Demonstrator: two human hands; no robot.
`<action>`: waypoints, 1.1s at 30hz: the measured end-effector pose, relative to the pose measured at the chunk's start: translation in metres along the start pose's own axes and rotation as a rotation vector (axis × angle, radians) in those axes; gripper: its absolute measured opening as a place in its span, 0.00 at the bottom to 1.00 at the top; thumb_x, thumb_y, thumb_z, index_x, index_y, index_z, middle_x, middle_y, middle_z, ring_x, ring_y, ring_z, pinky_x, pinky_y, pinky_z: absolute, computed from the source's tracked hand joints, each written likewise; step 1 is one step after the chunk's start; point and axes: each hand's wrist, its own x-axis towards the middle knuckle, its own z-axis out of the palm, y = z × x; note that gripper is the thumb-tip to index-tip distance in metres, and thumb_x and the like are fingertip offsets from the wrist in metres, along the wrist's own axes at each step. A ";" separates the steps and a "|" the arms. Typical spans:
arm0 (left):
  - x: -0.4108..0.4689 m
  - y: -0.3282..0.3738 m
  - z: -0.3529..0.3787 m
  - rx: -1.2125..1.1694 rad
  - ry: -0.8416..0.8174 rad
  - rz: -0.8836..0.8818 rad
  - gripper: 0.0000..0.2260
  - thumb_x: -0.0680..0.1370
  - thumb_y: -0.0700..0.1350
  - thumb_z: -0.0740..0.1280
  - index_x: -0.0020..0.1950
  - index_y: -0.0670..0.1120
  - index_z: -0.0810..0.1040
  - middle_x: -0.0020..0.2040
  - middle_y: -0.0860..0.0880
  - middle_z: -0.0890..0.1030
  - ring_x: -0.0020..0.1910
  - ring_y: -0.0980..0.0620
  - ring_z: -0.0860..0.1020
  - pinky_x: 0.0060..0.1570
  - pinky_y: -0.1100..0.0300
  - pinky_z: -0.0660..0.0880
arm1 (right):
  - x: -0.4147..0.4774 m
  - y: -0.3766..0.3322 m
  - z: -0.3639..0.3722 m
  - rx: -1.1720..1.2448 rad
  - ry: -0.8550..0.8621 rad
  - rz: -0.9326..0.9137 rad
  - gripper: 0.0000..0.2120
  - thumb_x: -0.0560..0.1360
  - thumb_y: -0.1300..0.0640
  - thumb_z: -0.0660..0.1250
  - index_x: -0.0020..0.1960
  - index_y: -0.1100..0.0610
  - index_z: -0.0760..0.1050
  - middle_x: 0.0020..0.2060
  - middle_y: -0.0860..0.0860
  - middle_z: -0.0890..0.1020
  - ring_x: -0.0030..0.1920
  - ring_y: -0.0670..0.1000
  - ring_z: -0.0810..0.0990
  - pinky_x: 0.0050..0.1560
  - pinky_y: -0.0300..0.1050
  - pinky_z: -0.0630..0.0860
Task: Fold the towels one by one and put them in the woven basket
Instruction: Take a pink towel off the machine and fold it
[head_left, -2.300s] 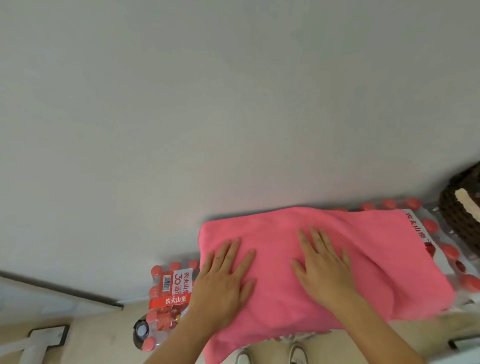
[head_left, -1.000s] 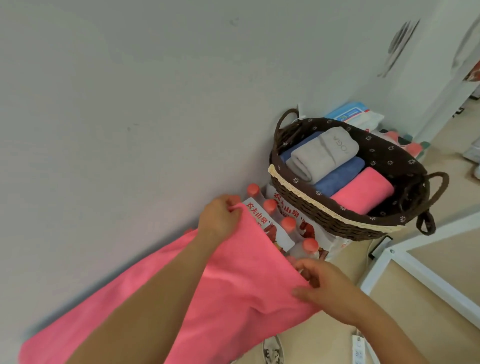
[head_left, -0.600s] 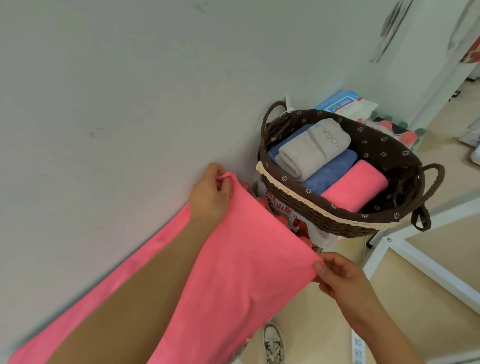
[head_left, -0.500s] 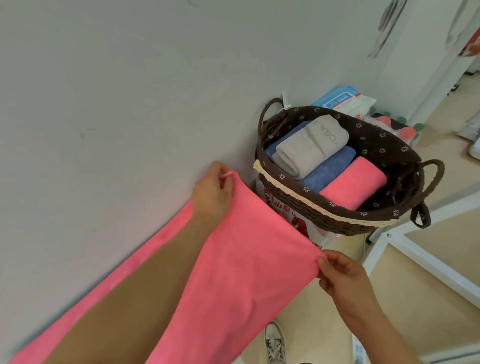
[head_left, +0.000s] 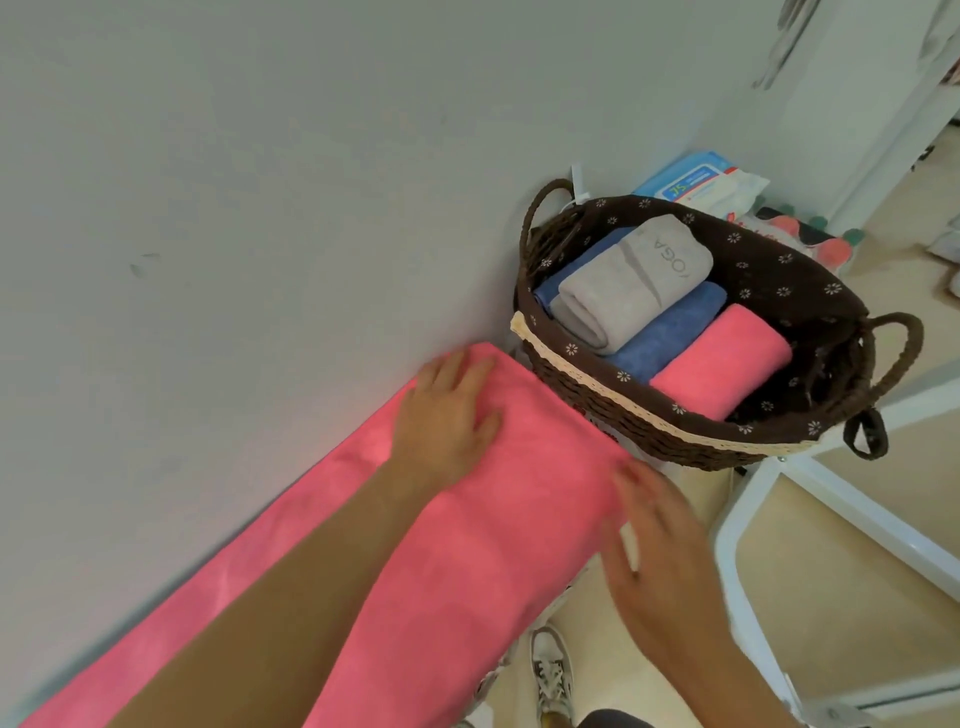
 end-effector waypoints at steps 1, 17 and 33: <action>-0.005 0.002 0.003 0.070 -0.096 -0.015 0.29 0.76 0.59 0.55 0.76 0.51 0.58 0.76 0.42 0.60 0.73 0.40 0.59 0.72 0.48 0.58 | 0.001 -0.007 0.006 -0.093 -0.088 -0.111 0.24 0.76 0.49 0.57 0.69 0.60 0.70 0.69 0.56 0.71 0.69 0.56 0.68 0.65 0.54 0.67; -0.224 -0.031 -0.066 -0.207 0.234 -0.399 0.14 0.74 0.51 0.59 0.57 0.53 0.79 0.57 0.54 0.78 0.55 0.52 0.75 0.57 0.66 0.67 | 0.011 -0.082 0.015 -0.348 -0.593 -0.256 0.40 0.70 0.31 0.32 0.77 0.49 0.37 0.77 0.50 0.43 0.77 0.50 0.39 0.73 0.59 0.46; -0.525 -0.063 -0.019 -0.972 0.433 -1.224 0.12 0.71 0.43 0.72 0.49 0.53 0.73 0.48 0.53 0.80 0.48 0.53 0.80 0.49 0.52 0.78 | -0.232 -0.247 0.100 -0.085 -0.611 -0.919 0.19 0.66 0.53 0.68 0.57 0.47 0.74 0.54 0.46 0.75 0.51 0.51 0.75 0.43 0.48 0.72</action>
